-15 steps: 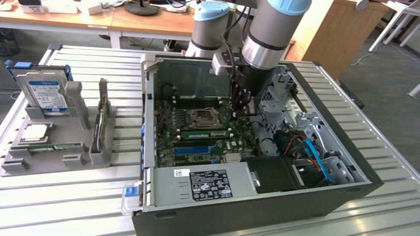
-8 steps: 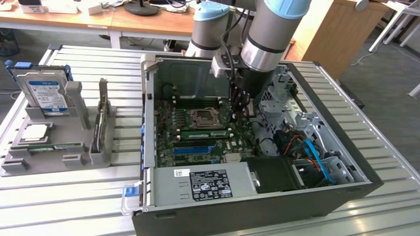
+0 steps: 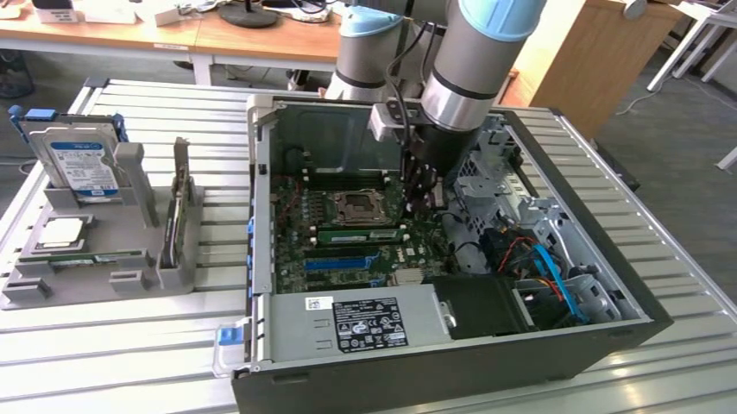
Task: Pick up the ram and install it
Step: 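Press down the ram until it locks into place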
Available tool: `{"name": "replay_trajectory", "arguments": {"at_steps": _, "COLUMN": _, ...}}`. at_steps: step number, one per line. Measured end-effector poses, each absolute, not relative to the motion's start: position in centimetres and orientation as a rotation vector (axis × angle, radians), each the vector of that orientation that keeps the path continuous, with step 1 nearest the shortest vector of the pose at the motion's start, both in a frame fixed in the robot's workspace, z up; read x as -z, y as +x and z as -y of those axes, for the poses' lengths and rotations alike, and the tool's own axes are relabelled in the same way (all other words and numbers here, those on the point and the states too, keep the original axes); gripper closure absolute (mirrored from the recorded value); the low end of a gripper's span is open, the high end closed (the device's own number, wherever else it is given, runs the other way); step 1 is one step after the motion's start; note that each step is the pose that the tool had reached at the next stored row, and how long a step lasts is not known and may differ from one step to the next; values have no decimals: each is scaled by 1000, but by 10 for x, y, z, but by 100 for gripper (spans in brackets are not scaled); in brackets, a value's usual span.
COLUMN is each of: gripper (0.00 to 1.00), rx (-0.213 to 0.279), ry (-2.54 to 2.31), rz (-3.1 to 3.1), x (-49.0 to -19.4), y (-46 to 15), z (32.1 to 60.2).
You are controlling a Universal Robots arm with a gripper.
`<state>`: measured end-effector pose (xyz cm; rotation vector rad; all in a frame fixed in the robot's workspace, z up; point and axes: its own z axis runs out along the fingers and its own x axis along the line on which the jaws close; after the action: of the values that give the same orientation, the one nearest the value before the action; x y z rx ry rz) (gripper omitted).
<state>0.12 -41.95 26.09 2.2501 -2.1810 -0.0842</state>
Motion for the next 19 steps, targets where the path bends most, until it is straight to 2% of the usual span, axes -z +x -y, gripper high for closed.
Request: {"name": "replay_trajectory", "arguments": {"at_steps": 19, "gripper": 89, "rx": 84, "ry": 2250, "rz": 2181, "x": -248, "y": 1, "z": 419}}
